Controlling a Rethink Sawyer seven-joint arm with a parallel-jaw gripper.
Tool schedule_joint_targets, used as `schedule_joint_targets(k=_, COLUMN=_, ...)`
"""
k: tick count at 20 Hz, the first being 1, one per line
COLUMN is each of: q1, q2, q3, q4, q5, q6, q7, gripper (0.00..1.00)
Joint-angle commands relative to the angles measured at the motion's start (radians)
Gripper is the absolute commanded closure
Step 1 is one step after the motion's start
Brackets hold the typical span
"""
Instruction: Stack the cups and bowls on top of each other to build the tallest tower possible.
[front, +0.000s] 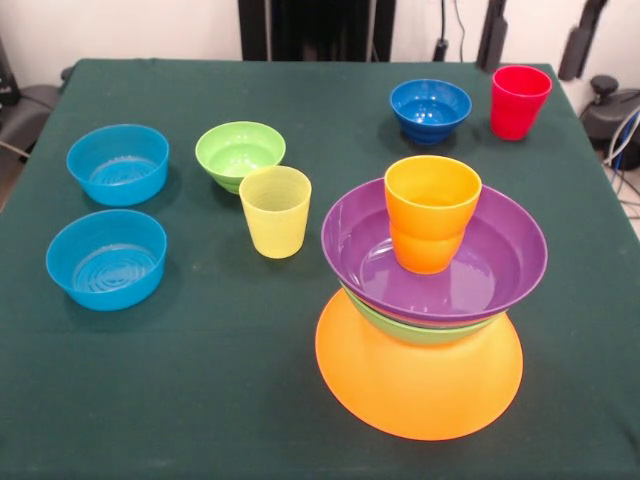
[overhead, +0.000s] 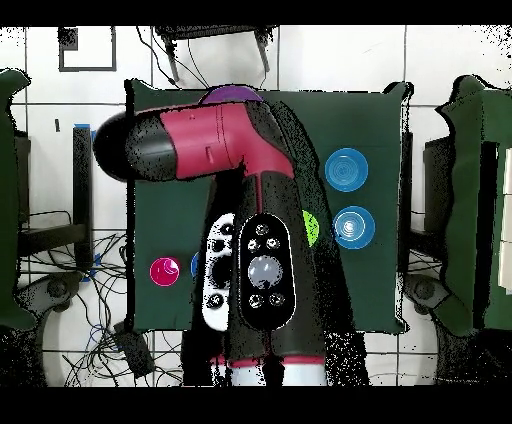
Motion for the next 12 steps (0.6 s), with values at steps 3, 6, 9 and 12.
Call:
schedule_joint_targets(k=3, q1=0.016, q2=-0.074, q3=-0.033, q4=0.291, q5=-0.01, q6=-0.004, q7=0.073, gripper=0.0)
schedule_joint_targets(k=6, q1=0.004, q2=-0.068, q3=-0.033, q4=0.319, q5=-0.02, q6=-0.035, q7=0.061, gripper=0.0)
schedule_joint_targets(k=9, q1=-0.008, q2=-0.062, q3=-0.037, q4=0.357, q5=-0.032, q6=-0.092, q7=0.062, gripper=0.0)
schedule_joint_targets(k=12, q1=-0.011, q2=-0.052, q3=-0.047, q4=0.379, q5=-0.047, q6=-0.142, q7=0.07, gripper=0.0)
